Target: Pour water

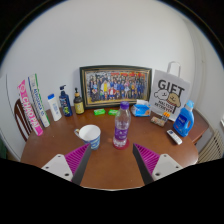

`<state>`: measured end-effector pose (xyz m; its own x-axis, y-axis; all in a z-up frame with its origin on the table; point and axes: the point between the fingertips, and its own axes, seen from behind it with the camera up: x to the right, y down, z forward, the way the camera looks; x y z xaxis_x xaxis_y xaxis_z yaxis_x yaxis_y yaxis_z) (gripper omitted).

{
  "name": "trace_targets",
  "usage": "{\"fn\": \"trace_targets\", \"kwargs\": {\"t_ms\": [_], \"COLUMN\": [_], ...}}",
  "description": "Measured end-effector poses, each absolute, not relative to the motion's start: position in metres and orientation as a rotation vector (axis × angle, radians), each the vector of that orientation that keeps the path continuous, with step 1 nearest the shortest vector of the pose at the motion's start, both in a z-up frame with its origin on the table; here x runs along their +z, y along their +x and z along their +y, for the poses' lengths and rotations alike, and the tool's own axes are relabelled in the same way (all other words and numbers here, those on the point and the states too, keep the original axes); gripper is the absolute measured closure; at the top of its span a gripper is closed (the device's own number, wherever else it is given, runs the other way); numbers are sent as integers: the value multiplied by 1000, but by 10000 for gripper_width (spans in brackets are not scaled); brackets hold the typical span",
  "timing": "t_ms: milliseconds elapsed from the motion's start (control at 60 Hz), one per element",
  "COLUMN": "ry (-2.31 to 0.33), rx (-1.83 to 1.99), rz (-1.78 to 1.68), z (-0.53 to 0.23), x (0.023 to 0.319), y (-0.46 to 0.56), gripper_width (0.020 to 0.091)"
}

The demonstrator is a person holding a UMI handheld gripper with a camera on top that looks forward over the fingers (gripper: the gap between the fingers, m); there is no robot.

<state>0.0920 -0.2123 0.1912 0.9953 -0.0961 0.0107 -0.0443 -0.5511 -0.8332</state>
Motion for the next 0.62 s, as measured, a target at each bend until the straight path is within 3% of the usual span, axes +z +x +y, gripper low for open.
{"fn": "trace_targets", "kwargs": {"t_ms": [283,617], "ry": [-2131,-2125], "rx": [-101,-111], "rz": [81,83], "z": [-266,-298], "x": [225,230], "y": [78,83], "gripper_width": [246,249]}}
